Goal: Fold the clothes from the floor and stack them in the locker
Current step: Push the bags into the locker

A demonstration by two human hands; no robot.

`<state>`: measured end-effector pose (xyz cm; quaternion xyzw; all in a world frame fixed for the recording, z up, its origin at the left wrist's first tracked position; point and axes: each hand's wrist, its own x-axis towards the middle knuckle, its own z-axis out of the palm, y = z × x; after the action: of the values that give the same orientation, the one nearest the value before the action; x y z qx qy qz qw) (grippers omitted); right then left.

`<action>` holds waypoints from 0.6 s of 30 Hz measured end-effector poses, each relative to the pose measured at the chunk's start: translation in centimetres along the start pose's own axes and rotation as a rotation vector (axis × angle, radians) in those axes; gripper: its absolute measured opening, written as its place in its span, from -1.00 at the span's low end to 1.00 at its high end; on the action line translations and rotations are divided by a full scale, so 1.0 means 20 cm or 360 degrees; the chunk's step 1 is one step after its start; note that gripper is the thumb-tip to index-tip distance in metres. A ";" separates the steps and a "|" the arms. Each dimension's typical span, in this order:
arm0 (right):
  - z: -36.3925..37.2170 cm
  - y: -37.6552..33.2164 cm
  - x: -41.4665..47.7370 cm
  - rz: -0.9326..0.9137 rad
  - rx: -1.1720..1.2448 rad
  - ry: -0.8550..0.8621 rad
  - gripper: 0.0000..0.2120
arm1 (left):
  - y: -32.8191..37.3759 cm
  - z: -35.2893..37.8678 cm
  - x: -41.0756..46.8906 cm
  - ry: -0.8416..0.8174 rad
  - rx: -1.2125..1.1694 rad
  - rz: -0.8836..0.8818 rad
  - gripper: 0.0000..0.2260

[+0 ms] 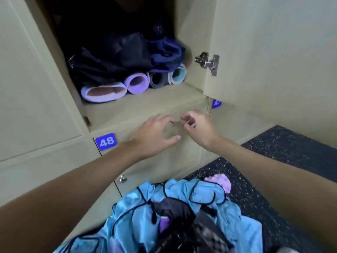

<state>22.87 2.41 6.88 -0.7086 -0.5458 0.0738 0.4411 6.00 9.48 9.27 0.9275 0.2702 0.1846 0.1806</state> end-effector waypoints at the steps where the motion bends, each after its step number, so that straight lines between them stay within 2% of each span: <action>1: 0.03 0.06 -0.11 0.0037 -0.0016 -0.0044 -0.84 | -0.01 0.08 -0.07 -0.0088 -0.0021 -0.0027 -0.43; 6: 0.16 0.33 -0.61 0.0350 -0.0215 -0.0451 -0.83 | -0.07 0.45 -0.44 -0.0502 -0.0106 -0.0249 -0.54; 9: 0.25 0.42 -0.87 0.0569 -0.0246 -0.0651 -0.80 | -0.13 0.67 -0.66 -0.0636 -0.0151 -0.0418 -0.59; 11: 0.32 0.46 -1.03 0.0678 -0.0213 -0.0817 -0.75 | -0.15 0.80 -0.78 -0.0768 -0.0131 -0.0474 -0.52; 14: 0.41 0.51 -1.22 0.0738 -0.0176 -0.1055 -0.61 | -0.17 0.95 -0.93 -0.0985 -0.0009 -0.0530 -0.31; 18: 0.49 0.56 -1.35 0.0738 -0.0224 -0.1172 -0.48 | -0.19 1.10 -1.04 -0.1030 0.0162 -0.0573 -0.15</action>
<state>14.43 -15.00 -17.03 -0.7671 -0.4968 0.3811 0.1397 -2.30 -4.52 -16.46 0.8832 0.3668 -0.1666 0.2400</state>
